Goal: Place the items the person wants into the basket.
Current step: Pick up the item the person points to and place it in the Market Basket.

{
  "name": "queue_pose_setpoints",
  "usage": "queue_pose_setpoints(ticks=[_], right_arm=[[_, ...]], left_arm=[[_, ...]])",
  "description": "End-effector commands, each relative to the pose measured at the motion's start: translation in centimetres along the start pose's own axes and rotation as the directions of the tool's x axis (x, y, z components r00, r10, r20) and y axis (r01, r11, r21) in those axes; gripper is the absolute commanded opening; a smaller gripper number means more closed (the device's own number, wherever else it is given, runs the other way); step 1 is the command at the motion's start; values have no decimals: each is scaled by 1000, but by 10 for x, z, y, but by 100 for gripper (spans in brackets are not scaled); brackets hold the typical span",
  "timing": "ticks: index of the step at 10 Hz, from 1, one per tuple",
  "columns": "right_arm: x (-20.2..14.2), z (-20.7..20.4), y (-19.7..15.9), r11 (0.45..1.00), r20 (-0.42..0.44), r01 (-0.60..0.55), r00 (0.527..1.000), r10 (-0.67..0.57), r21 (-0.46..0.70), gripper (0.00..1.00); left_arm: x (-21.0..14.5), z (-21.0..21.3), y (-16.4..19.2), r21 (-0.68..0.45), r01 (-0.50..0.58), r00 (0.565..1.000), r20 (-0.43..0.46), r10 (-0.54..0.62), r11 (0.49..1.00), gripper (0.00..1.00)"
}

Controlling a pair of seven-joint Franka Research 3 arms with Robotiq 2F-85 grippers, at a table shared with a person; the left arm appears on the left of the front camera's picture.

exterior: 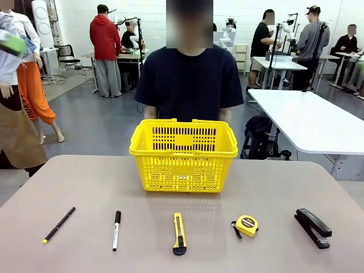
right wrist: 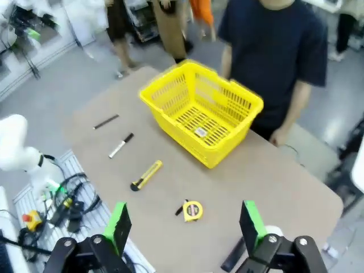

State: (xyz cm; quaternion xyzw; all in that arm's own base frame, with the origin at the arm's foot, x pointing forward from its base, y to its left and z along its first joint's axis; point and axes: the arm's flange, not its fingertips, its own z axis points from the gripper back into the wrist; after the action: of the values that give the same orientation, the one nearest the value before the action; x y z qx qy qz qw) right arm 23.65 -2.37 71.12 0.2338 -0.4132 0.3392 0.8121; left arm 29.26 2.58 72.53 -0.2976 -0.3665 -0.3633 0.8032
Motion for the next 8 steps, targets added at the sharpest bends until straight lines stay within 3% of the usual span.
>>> queue_pose_setpoints(ticks=[1,4,7,8], right_arm=[[-41,34,-16,998,48,28,998,-30,54,100],[-107,81,-65,982,135,160,976,-172,97,100],[-147,127,-72,963,271,259,924,-269,74,100],[-151,136,-70,956,268,289,918,-293,55,100]], left_arm=[[-15,35,19,57,-40,997,-63,43,998,100],[-73,91,54,156,-64,993,-85,78,986,100],[-124,123,66,188,-102,994,-30,110,977,100],[-135,130,68,198,-119,991,-31,127,973,100]])
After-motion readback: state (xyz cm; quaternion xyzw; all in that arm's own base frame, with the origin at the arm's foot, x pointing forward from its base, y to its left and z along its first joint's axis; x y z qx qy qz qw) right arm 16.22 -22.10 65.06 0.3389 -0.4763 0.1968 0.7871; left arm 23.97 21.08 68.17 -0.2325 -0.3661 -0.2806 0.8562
